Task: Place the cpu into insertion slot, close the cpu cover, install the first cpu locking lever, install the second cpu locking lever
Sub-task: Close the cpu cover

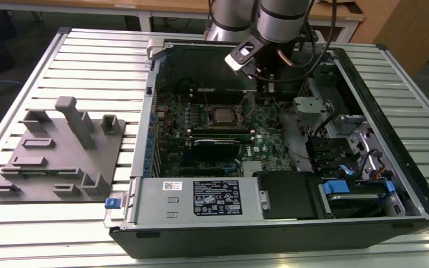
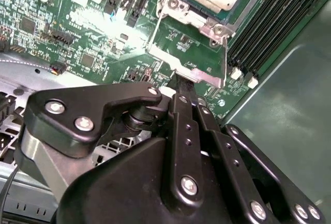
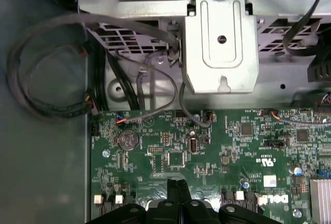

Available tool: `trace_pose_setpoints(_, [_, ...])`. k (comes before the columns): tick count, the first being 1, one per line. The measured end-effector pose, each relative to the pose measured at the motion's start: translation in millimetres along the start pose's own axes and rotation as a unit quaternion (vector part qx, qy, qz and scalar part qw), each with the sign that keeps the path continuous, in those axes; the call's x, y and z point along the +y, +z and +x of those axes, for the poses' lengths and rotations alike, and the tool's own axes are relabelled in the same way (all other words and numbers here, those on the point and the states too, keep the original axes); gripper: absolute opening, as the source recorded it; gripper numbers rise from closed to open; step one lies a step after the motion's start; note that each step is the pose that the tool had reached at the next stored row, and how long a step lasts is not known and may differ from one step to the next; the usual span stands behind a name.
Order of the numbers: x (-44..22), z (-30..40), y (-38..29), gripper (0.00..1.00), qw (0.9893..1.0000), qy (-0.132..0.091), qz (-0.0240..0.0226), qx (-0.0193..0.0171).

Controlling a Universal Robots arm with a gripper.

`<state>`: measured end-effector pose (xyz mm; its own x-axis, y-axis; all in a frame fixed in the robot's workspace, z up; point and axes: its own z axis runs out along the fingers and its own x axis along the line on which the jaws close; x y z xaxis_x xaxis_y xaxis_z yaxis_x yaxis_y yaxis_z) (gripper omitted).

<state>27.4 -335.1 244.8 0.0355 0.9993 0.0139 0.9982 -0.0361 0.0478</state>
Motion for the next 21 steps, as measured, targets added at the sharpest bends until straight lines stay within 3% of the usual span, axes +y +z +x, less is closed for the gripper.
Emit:
trace_pose_setpoints(4, [-4.4,-0.1,-0.1,0.1,1.0,0.0,-0.0033,0.0001])
trace_pose_setpoints(11, [-5.3,-0.2,-0.1,0.1,1.0,0.0,-0.0035,0.0])
trace_pose_setpoints(21, [-13.7,-0.5,0.1,0.1,1.0,0.0,-0.0059,0.0])
